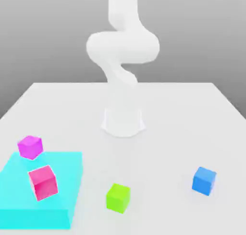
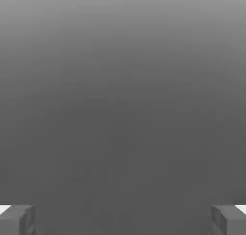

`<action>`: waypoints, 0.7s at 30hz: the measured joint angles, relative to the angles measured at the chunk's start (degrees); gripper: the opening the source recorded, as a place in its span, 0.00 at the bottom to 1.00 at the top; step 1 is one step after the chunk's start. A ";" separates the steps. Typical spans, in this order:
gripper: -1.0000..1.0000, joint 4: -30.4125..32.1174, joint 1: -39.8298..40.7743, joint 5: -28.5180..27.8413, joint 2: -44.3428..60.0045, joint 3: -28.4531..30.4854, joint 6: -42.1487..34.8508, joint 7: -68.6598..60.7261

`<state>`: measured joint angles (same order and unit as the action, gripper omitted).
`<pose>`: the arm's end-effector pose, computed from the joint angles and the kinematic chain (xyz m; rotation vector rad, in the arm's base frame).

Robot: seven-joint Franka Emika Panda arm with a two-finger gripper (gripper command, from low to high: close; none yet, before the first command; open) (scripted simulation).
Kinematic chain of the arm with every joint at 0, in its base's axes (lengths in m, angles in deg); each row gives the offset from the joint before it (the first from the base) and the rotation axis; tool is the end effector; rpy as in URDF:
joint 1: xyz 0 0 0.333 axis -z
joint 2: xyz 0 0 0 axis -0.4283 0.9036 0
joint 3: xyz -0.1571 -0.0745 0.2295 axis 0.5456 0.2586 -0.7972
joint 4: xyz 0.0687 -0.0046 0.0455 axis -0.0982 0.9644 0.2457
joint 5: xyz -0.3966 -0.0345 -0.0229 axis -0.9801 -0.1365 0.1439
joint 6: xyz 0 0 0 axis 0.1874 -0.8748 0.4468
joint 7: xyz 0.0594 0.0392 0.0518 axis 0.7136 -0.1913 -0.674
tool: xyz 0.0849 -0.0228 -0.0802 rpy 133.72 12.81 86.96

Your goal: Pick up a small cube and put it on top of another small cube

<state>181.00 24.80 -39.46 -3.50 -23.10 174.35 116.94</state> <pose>0.4142 -0.0032 0.6315 -2.4502 1.0859 -0.9026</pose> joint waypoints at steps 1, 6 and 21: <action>0.50 1.07 -0.19 0.80 2.31 0.30 1.31 0.37; 0.50 6.03 -0.87 4.08 13.04 1.05 7.32 2.36; 0.50 20.82 -0.50 1.05 43.82 1.33 25.52 17.34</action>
<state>201.83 24.30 -38.41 40.32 -21.77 199.87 134.29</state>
